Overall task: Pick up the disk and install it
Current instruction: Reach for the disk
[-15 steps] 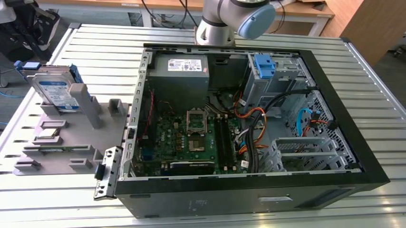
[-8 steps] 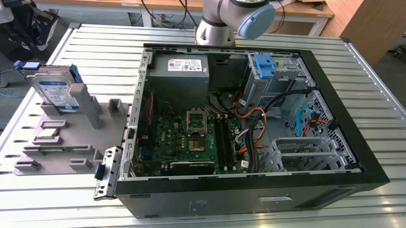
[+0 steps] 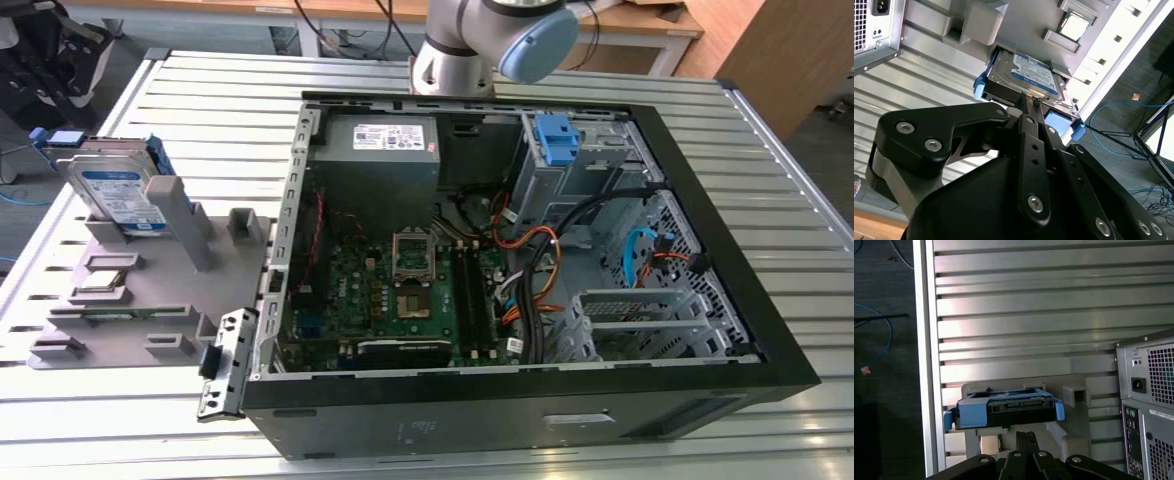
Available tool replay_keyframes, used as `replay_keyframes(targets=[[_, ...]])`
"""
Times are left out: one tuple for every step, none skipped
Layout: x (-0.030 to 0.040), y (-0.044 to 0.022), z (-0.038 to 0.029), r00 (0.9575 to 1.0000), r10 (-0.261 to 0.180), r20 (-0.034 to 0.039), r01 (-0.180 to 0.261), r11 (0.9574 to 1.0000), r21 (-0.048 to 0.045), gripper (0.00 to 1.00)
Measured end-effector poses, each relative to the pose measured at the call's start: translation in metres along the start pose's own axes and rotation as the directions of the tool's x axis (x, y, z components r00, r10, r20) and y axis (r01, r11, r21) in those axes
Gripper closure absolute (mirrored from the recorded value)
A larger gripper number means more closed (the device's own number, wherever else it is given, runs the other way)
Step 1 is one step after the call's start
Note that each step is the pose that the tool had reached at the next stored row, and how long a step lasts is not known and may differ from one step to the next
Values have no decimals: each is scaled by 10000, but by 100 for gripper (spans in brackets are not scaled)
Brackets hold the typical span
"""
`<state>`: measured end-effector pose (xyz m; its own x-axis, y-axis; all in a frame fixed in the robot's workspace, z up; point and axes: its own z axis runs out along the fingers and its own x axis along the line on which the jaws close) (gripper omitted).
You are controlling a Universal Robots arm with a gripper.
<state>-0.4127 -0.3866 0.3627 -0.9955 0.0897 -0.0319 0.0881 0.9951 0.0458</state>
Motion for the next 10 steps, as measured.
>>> replay_keyframes(targets=[[11, 2, 4, 10000, 0, -1, 0, 10000, 1, 89], [20, 5, 11, 10000, 0, 1, 0, 10000, 0, 89], [26, 9, 17, 10000, 0, 1, 0, 10000, -1, 89], [31, 15, 22, 10000, 1, -2, -1, 10000, 2, 89], [34, 20, 31, 10000, 2, -2, -2, 10000, 1, 89], [37, 25, 41, 10000, 4, -1, -4, 10000, 1, 89], [40, 28, 52, 10000, 5, 1, -5, 10000, 0, 89], [44, 31, 62, 10000, 5, 2, -5, 10000, -1, 89], [47, 32, 70, 10000, 6, 2, -6, 10000, -1, 89], [49, 33, 73, 10000, 5, -1, -5, 10000, 1, 89]])
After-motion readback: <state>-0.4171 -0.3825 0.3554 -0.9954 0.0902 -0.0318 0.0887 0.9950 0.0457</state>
